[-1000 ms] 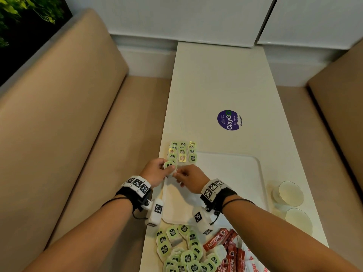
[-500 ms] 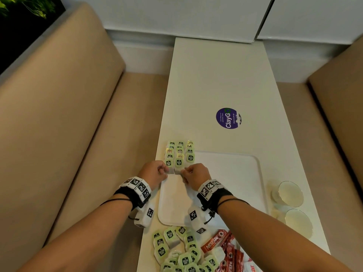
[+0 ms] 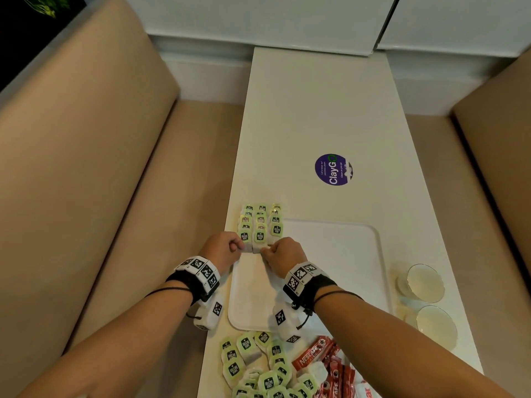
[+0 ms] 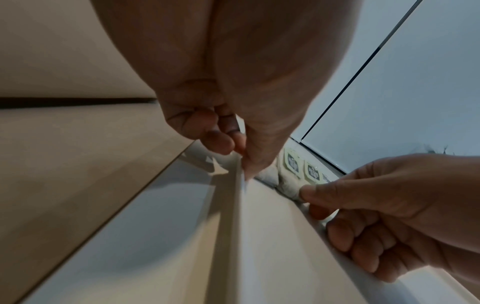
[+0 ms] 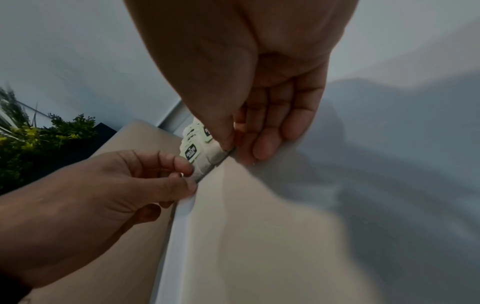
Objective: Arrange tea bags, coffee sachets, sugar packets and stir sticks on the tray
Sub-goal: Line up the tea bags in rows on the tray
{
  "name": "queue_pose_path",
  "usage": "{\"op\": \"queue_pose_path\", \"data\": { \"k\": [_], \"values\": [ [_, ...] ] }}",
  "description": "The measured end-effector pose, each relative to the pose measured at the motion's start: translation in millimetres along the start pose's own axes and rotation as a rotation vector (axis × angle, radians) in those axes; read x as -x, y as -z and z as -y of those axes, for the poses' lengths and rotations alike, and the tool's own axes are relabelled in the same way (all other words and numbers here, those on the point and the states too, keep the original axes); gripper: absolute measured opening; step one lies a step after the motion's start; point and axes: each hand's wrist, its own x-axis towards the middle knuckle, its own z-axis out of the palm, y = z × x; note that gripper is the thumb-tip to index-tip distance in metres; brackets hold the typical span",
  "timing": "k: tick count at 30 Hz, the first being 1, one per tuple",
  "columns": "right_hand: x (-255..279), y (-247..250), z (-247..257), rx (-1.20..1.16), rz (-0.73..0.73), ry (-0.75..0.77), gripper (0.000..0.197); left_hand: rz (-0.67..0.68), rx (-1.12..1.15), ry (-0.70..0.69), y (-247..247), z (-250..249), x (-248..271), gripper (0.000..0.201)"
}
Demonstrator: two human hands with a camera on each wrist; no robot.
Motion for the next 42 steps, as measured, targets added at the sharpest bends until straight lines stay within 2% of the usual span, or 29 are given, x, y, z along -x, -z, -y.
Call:
{"op": "queue_pose_path", "data": {
  "k": [4,8,12,15,19,22,27,31,34,38,42],
  "values": [
    [1.2,2.9,0.8,-0.015,0.009,0.01,0.018,0.0,-0.007,0.0,-1.0,-1.3,-0.6,0.036],
    [9.7,5.7,0.8,-0.007,0.004,0.031,0.034,0.018,0.009,-0.018,1.6,-3.4,5.3,0.03],
    [22.8,4.7,-3.3,0.025,0.002,0.086,0.029,0.067,0.027,-0.063,7.1,-4.9,17.7,0.024],
    [28.5,9.3,-13.7,0.141,0.146,0.18,0.024,0.139,0.035,-0.074,8.8,-5.0,30.6,0.018],
    [52.2,14.8,-27.5,0.238,0.279,0.268,0.033,0.252,-0.022,-0.117,5.6,-7.0,56.9,0.013],
    [75.1,12.7,-39.9,0.304,0.352,0.326,0.035,0.293,-0.107,-0.096,-0.3,-4.0,79.8,0.012],
    [107.9,11.0,-59.1,0.357,0.401,0.338,0.035,0.389,-0.307,-0.094,-7.9,0.2,112.2,0.021],
    [125.7,4.0,-68.3,0.438,0.442,0.305,0.046,0.468,-0.391,-0.049,-13.5,6.7,127.4,0.044],
    [134.1,-0.8,-70.1,0.53,0.452,0.264,0.051,0.482,-0.441,-0.014,-16.6,4.5,137.0,0.051],
    [140.5,-7.2,-72.8,0.512,0.455,0.237,0.046,0.463,-0.395,-0.021,-25.3,5.6,142.1,0.044],
    [145.3,-11.6,-76.3,0.44,0.402,0.244,0.034,0.414,-0.329,-0.058,-30.7,3.6,146.6,0.02]
  ]
}}
